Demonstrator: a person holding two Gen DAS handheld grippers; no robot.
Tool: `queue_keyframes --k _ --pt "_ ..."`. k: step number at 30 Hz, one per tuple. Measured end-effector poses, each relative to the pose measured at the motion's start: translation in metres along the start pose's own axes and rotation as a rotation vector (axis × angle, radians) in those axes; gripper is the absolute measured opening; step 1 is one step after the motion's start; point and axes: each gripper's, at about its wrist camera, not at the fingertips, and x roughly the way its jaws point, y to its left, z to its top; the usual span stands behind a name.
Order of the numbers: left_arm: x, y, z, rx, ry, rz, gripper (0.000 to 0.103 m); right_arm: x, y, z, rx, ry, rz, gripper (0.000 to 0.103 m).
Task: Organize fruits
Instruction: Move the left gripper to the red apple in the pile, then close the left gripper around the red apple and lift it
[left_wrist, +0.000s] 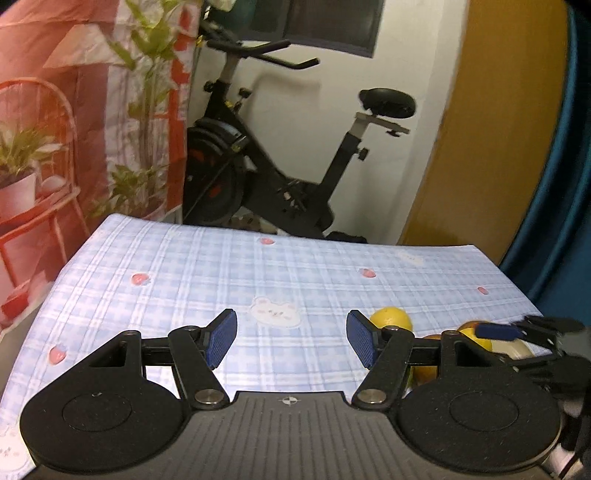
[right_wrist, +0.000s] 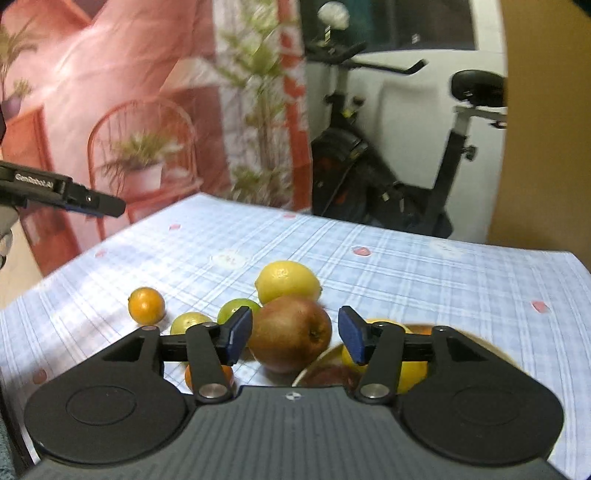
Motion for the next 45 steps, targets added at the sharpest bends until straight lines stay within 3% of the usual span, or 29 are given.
queue_keyframes --k 7,12,17,21,24,27,34,41,45 --pt "0.014 -0.011 -0.012 -0.016 -0.005 -0.073 0.068 0.044 0.008 0.014 -0.094 0.178 0.017 0.059" --pt "0.022 -0.022 -0.015 -0.009 0.016 -0.128 0.068 0.039 0.019 0.008 -0.105 0.186 -0.007 0.064" --pt "0.043 -0.047 -0.021 0.057 0.081 -0.201 0.067 0.025 0.036 -0.008 -0.163 0.189 0.043 0.063" --pt "0.062 -0.059 -0.03 0.061 0.161 -0.257 0.056 0.022 0.044 -0.013 -0.167 0.196 0.064 0.062" --pt "0.074 -0.061 -0.035 0.035 0.186 -0.284 0.046 0.024 0.045 -0.014 -0.186 0.218 0.091 0.055" --pt "0.083 -0.066 -0.041 0.043 0.205 -0.299 0.037 0.027 0.043 -0.012 -0.194 0.223 0.08 0.055" --pt "0.089 -0.07 -0.048 0.028 0.237 -0.371 0.037 0.03 0.035 0.002 -0.238 0.222 0.043 0.055" --pt "0.092 -0.066 -0.049 0.002 0.239 -0.389 0.037 0.06 0.051 0.007 -0.472 0.328 0.025 0.067" --pt "0.093 -0.063 -0.05 -0.016 0.239 -0.395 0.037 0.077 0.051 0.01 -0.499 0.386 0.037 0.069"
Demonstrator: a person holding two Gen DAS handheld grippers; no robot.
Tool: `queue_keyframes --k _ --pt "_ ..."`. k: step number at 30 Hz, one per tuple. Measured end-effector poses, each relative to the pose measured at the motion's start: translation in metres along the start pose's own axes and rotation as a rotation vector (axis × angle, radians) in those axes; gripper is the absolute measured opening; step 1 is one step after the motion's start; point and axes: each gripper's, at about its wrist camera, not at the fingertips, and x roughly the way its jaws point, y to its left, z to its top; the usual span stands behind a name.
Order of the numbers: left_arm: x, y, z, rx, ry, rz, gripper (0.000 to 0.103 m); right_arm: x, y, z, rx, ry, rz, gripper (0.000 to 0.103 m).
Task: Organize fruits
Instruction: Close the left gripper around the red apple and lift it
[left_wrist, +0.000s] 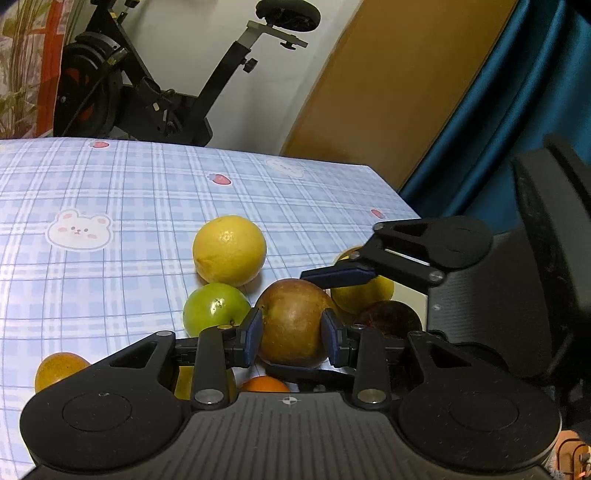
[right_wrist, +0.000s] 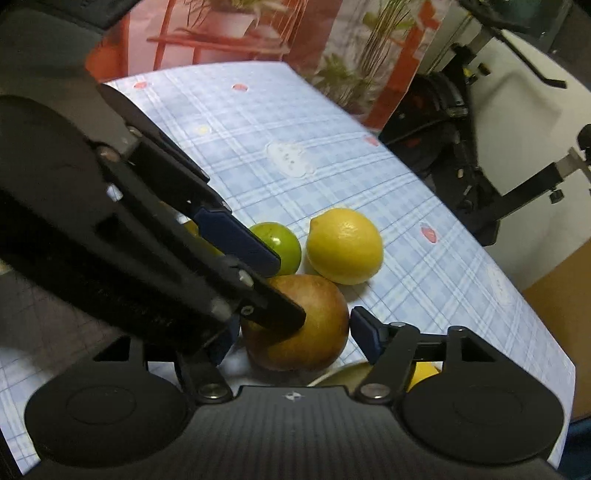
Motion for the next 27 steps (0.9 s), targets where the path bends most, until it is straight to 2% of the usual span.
queue_keyframes --k 5,7,12,16,19,27 --pt "-0.001 0.003 0.0 -0.031 0.002 -0.005 0.038 0.008 0.0 0.002 -0.015 0.03 0.002 0.069" --pt "-0.002 0.007 -0.001 -0.057 -0.001 -0.007 0.042 0.006 0.001 0.001 -0.014 0.021 -0.008 0.068" --pt "-0.001 0.011 -0.003 -0.113 -0.003 -0.023 0.046 -0.006 0.001 -0.016 0.127 -0.093 -0.007 0.068" --pt "0.003 0.005 -0.005 -0.097 0.018 -0.025 0.056 -0.011 0.006 -0.032 0.285 -0.186 -0.055 0.068" --pt "0.005 0.002 -0.007 -0.084 0.032 -0.02 0.059 -0.017 0.013 -0.039 0.353 -0.232 -0.079 0.068" --pt "0.013 0.0 -0.01 -0.081 0.05 -0.024 0.061 -0.022 0.018 -0.037 0.279 -0.196 -0.051 0.069"
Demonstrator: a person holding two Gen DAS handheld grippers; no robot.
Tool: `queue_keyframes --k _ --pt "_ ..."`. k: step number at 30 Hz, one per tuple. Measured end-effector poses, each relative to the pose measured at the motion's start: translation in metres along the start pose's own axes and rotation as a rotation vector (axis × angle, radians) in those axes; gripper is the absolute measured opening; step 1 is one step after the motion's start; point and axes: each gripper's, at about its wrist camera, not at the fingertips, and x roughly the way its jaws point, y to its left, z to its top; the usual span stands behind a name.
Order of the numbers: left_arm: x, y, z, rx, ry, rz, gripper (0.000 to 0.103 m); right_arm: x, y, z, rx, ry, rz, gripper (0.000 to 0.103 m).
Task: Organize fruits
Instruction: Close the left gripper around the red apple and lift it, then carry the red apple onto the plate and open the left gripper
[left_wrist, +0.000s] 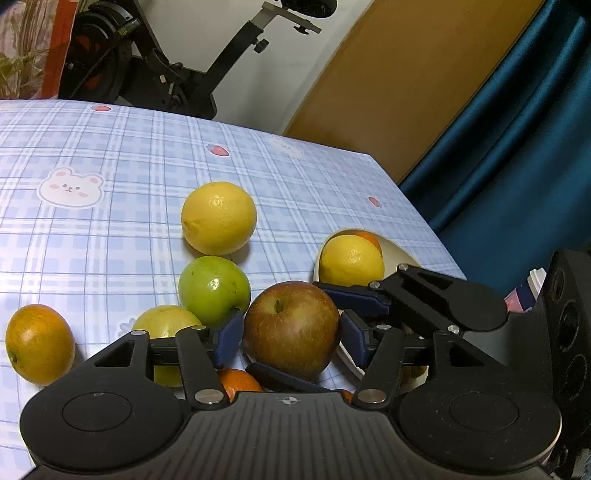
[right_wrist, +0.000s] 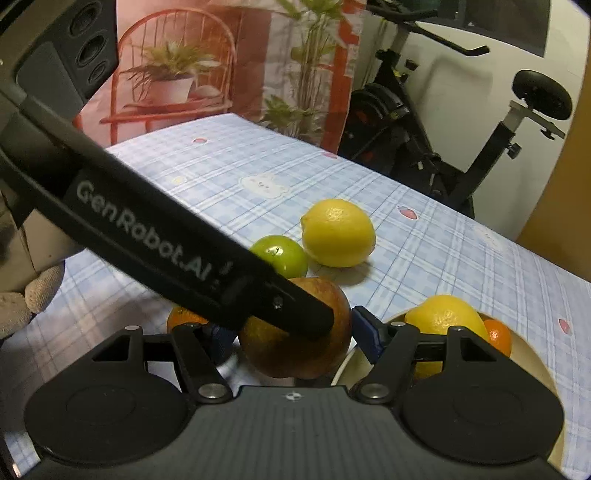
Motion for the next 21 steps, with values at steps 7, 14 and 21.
queue_keyframes --k 7,14,21 --pt "-0.001 0.005 -0.003 -0.031 0.001 -0.006 0.064 0.005 0.001 -0.004 -0.053 0.01 0.009 0.068" --pt "-0.019 -0.001 0.002 -0.076 -0.092 -0.079 0.065 -0.019 0.005 -0.016 -0.043 -0.155 -0.045 0.068" --pt "-0.024 -0.04 0.021 0.003 -0.14 -0.085 0.065 -0.051 -0.004 -0.019 0.012 -0.322 -0.1 0.068"
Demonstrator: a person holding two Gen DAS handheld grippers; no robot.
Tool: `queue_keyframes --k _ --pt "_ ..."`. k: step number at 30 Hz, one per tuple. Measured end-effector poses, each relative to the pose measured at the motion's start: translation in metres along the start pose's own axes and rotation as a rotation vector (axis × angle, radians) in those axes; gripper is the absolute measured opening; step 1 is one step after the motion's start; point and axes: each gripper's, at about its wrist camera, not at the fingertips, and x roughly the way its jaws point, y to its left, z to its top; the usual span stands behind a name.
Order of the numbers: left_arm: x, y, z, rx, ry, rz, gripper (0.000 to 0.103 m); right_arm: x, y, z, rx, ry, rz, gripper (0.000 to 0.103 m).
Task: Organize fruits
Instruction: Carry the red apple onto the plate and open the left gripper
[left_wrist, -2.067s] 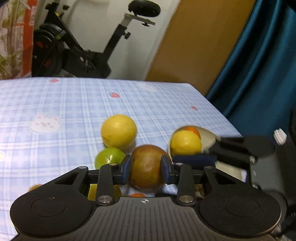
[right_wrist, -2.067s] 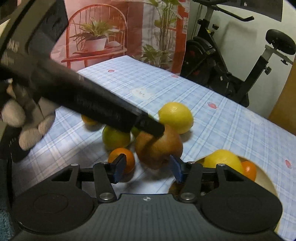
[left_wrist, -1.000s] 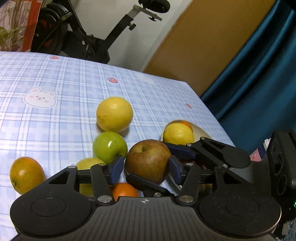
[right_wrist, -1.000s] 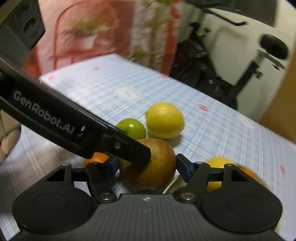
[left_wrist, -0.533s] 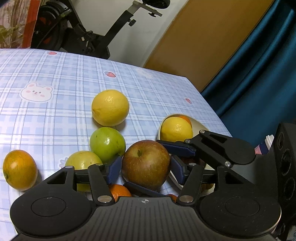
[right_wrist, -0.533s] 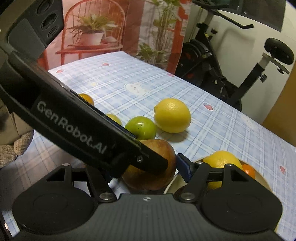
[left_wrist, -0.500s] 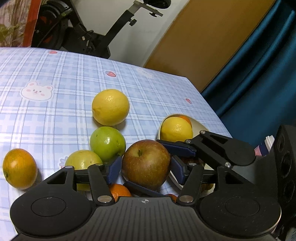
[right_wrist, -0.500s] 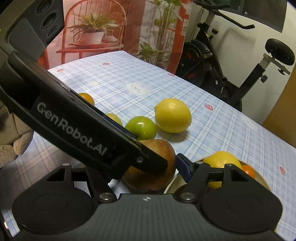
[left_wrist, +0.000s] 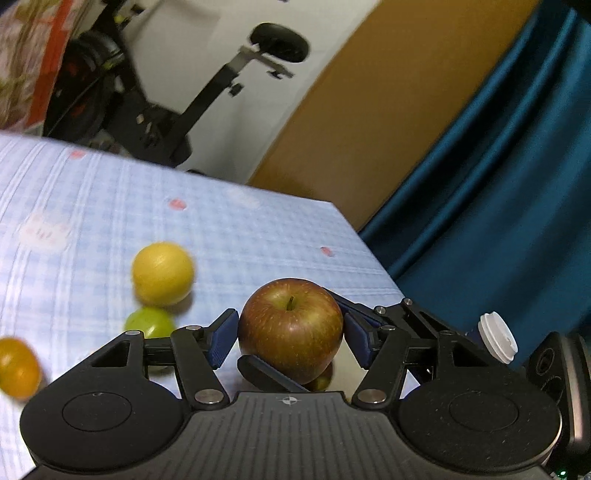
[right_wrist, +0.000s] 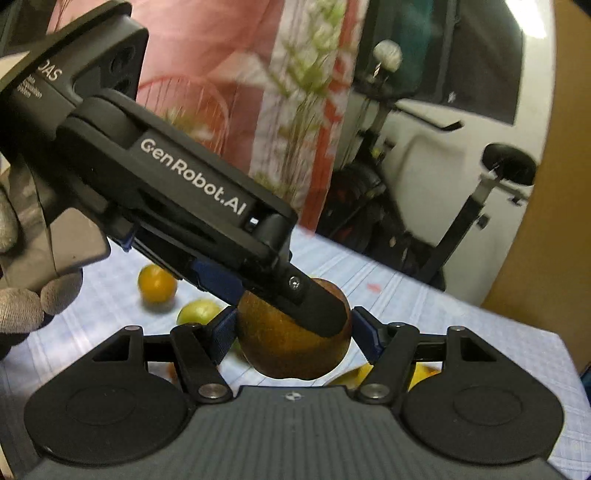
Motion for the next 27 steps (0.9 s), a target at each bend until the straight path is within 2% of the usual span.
queue_keyframes --k 7,14,20,27 --pt "0.043 -0.044 0.015 0.103 0.041 -0.008 0.065 -0.023 -0.035 -0.008 0.11 -0.068 -0.078 0.068" --pt "0.104 -0.079 0.024 0.208 0.105 0.008 0.065 -0.038 -0.087 -0.029 0.266 -0.077 -0.14 0.068" --pt "0.139 -0.084 0.021 0.242 0.158 0.046 0.065 -0.034 -0.12 -0.046 0.341 -0.046 -0.154 0.068" --pt "0.151 -0.085 0.015 0.274 0.189 0.082 0.066 -0.027 -0.135 -0.063 0.404 -0.005 -0.142 0.068"
